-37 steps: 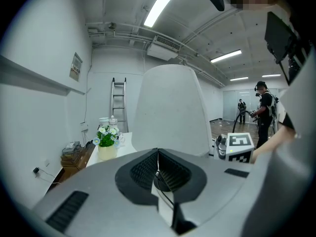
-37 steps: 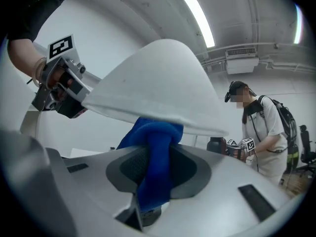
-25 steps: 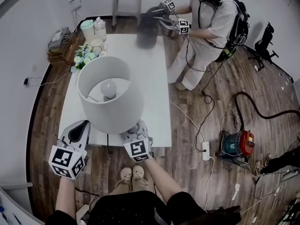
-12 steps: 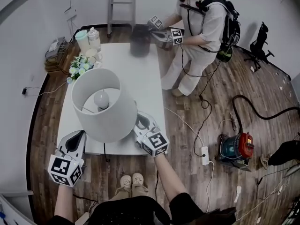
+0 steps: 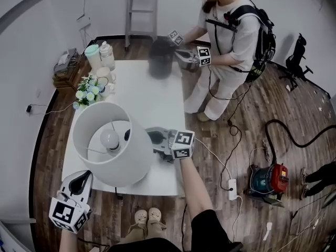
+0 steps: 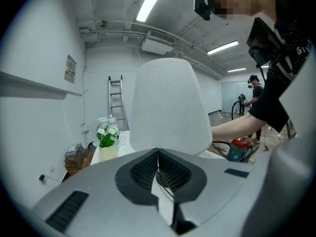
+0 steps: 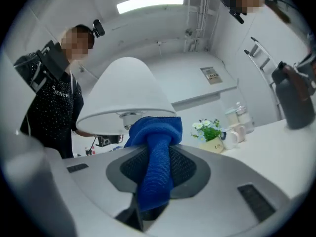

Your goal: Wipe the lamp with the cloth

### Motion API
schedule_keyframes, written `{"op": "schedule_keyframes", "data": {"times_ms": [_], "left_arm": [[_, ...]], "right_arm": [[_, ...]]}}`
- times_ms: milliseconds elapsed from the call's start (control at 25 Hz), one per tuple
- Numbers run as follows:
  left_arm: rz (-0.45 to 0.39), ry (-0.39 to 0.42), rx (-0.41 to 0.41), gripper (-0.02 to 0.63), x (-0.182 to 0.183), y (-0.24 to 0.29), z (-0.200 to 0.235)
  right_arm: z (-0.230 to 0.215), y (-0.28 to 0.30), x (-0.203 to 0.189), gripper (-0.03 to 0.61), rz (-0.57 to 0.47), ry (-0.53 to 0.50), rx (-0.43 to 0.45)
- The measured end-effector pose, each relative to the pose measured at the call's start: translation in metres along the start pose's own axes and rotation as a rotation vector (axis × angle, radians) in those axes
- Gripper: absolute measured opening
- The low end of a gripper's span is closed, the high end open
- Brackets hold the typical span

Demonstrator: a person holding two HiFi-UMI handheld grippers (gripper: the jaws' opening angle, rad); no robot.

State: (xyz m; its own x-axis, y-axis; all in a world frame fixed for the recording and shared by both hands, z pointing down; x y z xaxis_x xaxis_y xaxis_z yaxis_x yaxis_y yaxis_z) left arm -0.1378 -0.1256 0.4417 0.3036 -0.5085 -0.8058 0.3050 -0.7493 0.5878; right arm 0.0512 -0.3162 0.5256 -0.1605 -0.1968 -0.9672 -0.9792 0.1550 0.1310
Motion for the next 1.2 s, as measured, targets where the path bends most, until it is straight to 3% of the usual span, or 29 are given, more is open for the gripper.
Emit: {"op": "schedule_keyframes", "data": {"times_ms": [120,320,440,640,840,1000,1200], "left_arm": [[0.02,-0.004,0.028,0.011,0.007,0.001,0.001],[-0.001,-0.033,0.024,0.011,0.007,0.003,0.002],[-0.002,-0.05,0.035,0.011,0.012,0.004,0.002],[-0.015,-0.063,0.037,0.012,0.007,0.002,0.001],[-0.006,-0.068,0.05,0.011,0.004,0.002,0.002],[-0.02,-0.069,0.041,0.011,0.002,0.003,0.001],[-0.05,-0.082,0.014,0.011,-0.002,0.002,0.004]], "right_arm": [[-0.012,0.014,0.011,0.104,-0.065,-0.006,0.091],[-0.009,0.045,0.009,0.104,0.001,-0.03,0.231],[-0.009,0.052,0.001,0.104,0.041,-0.019,0.259],[-0.012,0.053,-0.039,0.104,0.357,-0.057,0.219],[-0.017,0.05,-0.058,0.104,0.467,-0.014,0.172],[-0.016,0.046,-0.054,0.104,0.458,-0.017,0.105],[0.008,0.011,-0.024,0.104,0.337,0.005,-0.082]]}}
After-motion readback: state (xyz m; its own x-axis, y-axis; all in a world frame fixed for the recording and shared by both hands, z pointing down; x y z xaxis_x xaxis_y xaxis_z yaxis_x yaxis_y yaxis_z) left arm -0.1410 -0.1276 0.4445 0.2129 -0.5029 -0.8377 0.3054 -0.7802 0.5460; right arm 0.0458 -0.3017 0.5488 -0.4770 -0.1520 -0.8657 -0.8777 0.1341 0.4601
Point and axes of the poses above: the fingertips, and each gripper's own axes: y forward along the fingers, z to its left, x out of its top, the point moved 5 cm from there along -y, backward along the fingers, and after that the axes turned 14 degrees about z, right-handed, at the moved point
